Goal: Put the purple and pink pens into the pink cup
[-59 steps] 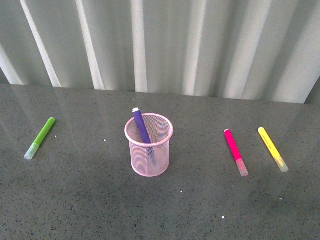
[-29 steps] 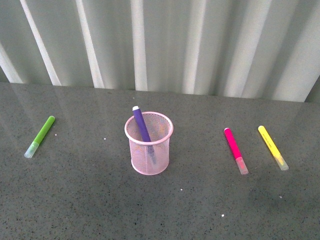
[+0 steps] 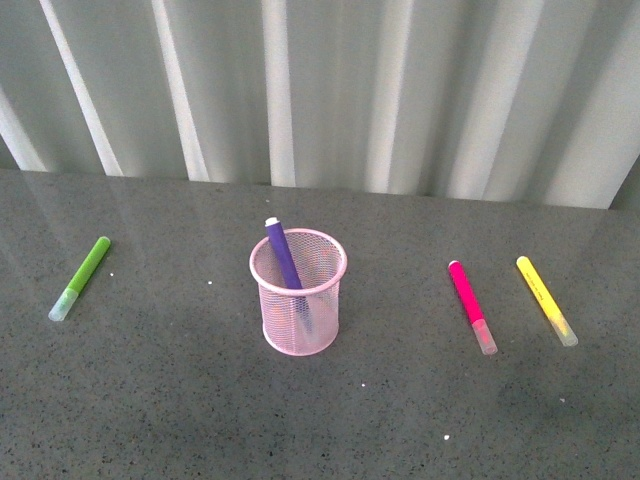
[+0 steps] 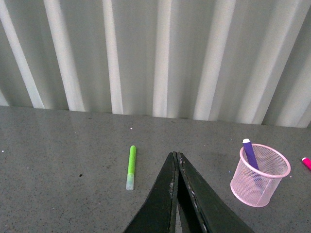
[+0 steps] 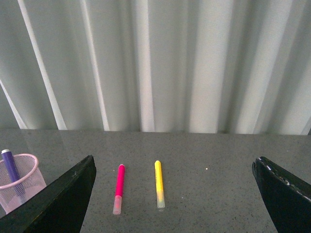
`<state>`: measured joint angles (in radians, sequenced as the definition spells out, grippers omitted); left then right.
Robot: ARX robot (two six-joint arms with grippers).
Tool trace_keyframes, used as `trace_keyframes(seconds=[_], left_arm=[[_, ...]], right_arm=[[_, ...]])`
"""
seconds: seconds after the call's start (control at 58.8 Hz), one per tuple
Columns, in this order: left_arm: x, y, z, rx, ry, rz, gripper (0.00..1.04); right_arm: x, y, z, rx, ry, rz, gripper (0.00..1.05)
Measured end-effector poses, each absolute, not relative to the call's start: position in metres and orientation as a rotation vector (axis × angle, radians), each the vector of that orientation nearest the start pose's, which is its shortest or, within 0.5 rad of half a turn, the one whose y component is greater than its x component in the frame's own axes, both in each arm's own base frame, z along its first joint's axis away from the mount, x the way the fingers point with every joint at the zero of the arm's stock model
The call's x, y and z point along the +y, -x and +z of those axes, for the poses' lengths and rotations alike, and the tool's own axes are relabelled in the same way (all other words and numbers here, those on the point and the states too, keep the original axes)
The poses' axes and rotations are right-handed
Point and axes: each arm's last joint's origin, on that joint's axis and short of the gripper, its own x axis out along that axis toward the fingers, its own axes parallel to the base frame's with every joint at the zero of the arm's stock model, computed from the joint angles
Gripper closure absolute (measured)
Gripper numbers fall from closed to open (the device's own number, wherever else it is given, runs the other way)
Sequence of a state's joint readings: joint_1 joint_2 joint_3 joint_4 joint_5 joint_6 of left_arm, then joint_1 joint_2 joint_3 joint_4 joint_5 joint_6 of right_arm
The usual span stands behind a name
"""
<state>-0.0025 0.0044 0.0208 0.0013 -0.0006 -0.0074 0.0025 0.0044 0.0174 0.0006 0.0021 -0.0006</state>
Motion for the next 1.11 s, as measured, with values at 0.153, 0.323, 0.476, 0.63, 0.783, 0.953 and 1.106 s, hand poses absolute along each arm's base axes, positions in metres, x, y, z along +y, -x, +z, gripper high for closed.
trace_keyframes(seconds=[0.153,0.323,0.476,0.63,0.783,0.953,1.106], left_arm=[[0.000,-0.097,0.170,-0.017,0.007,-0.002,0.94],[0.000,-0.097,0.170,-0.018,0.007,-0.002,0.57],[0.000,-0.097,0.170,-0.017,0.007,-0.002,0.27],[0.000,-0.097,0.170,-0.018,0.005,-0.002,0.05],[0.000,-0.097,0.170,-0.018,0.005,-0.002,0.07],[0.000,-0.097,0.170,-0.018,0.005,-0.002,0.07],[0.000,-0.097,0.170,-0.018,0.005,-0.002,0.07]], right_arm=[[0.000,-0.097,0.169,-0.014,0.000,0.000,0.07],[0.000,-0.097,0.169,-0.014,0.001,0.000,0.07],[-0.002,-0.099,0.169,0.184,0.006,-0.037,0.07],[-0.012,-0.140,0.181,0.452,0.017,-0.015,0.07],[-0.011,-0.198,0.187,0.567,0.066,0.037,0.07],[0.007,-0.276,0.164,0.709,0.186,0.105,0.07],[0.021,-0.316,0.141,0.774,0.242,0.145,0.07]])
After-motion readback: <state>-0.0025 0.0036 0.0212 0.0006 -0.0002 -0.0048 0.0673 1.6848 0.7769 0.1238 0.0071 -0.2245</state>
